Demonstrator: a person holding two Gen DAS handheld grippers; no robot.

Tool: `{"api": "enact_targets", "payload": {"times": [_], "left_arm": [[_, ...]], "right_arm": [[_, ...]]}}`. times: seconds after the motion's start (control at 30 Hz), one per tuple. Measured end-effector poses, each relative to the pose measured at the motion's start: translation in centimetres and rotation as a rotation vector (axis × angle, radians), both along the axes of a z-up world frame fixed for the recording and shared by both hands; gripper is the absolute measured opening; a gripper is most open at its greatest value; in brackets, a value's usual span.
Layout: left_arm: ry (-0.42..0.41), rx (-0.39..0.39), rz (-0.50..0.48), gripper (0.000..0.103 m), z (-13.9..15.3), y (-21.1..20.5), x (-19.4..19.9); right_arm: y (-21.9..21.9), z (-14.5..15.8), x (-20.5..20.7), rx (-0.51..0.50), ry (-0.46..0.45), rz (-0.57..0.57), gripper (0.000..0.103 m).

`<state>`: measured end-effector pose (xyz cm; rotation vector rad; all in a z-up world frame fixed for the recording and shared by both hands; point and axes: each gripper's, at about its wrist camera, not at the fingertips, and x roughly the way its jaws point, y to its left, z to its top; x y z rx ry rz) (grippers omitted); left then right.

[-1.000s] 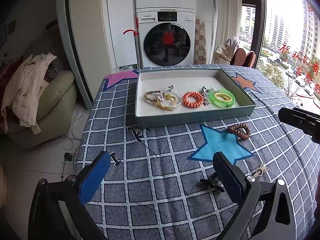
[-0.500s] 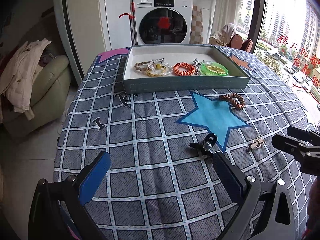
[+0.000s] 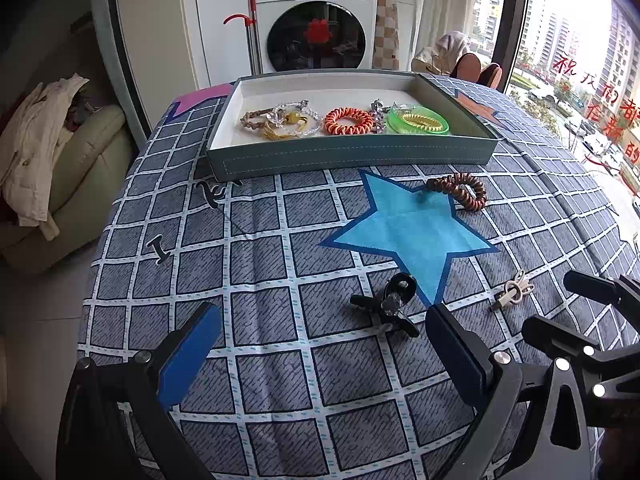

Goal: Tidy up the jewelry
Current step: 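Grasp the black hair clip with the left tool while the right tool grasps the beige claw clip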

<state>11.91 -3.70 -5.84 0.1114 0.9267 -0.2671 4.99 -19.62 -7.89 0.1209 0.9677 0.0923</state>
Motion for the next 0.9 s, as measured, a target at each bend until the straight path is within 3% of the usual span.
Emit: {"api": "enact_targets", "payload": {"times": [0.53,0.73,0.83,0.9], "left_arm": [[0.018,0.034,-0.007,0.103,-1.4,-1.0,1.3],[0.017,0.021,-0.010,0.100,-1.6,-1.0,1.4],[0.011,0.015,-0.029,0.092,-1.5,-1.4,1.2],[0.010,0.008,-0.045,0.083,-1.3,-1.6,1.2]], "right_arm": [[1.5,-0.8,1.5,-0.046,-0.027,0.030,0.084],[2.8,-1.0,1.7,-0.132,-0.046,0.058,0.072],[3.2,-0.9,1.7,-0.140,-0.054,0.071,0.058],[3.4,-0.9,1.8,-0.144,-0.053,0.069,0.055]]}}
